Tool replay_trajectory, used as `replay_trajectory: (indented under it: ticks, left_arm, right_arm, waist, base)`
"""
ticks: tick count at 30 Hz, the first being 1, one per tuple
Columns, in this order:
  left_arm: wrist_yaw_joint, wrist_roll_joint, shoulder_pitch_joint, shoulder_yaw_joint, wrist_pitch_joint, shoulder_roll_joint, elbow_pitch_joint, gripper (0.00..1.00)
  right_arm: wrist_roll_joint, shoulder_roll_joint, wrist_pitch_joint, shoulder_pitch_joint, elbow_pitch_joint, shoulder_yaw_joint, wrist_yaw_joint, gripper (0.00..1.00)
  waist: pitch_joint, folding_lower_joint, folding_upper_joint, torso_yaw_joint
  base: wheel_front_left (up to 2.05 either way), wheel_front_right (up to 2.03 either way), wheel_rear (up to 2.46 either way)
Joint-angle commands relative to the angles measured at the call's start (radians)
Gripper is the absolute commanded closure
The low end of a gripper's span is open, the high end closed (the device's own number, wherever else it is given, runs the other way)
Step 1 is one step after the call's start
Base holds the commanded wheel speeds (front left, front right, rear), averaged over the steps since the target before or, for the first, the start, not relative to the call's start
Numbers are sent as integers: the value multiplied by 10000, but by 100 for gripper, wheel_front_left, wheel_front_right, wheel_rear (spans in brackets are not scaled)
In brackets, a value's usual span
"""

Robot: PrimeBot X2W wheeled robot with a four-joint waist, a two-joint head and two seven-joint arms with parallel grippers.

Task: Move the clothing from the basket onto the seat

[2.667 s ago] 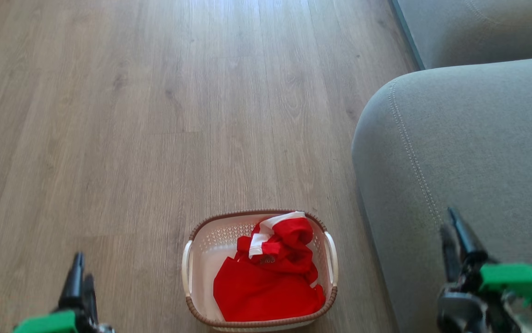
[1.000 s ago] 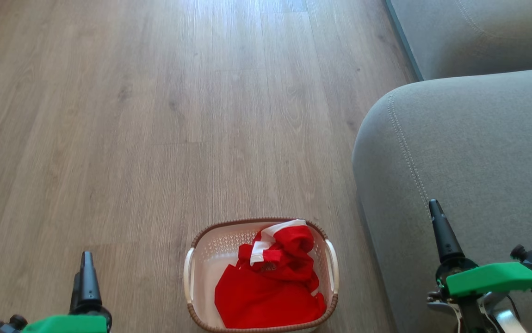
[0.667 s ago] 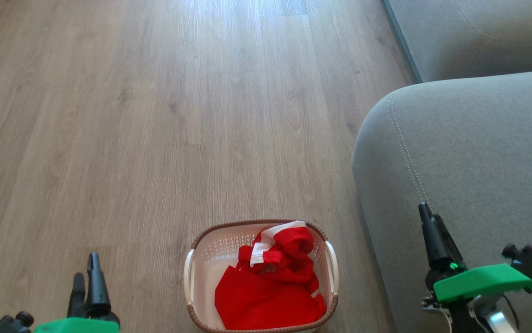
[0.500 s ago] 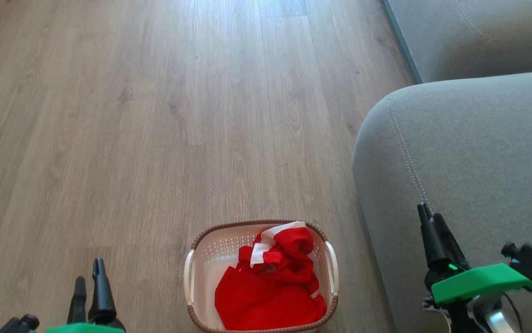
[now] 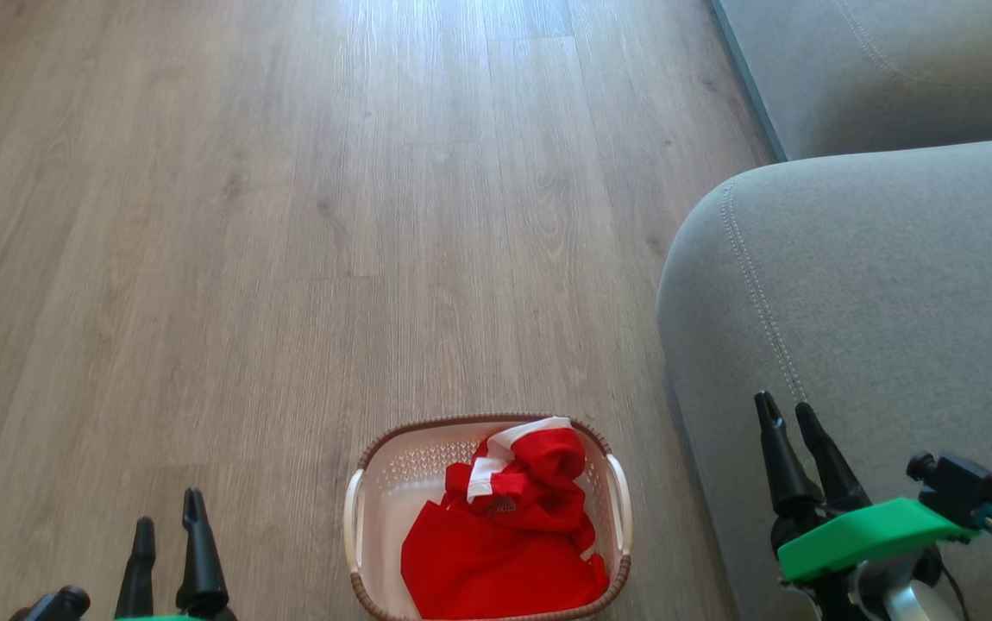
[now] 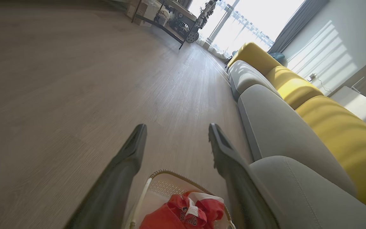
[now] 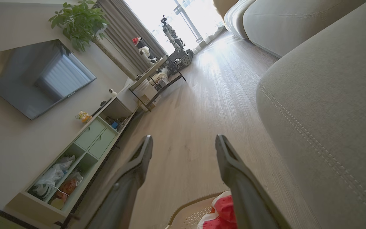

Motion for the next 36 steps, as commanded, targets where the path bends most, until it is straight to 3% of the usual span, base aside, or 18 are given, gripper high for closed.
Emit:
replay_trajectory:
  ticks: [1,36]
  left_arm:
    - [50,339,-39,156,-146,134,-319,0]
    - [87,4399,529,-41,-1171,176,345,0]
  right_arm:
    - [-383,35,-115,-205,-278,10,-1,0]
    - [-5698,825,-199,-162,525,-623,-2,0]
  waist:
    - [-5,0,-1,2]
    - [-101,0,-1,7]
  base:
    - [0,0,0]
    - [0,0,0]
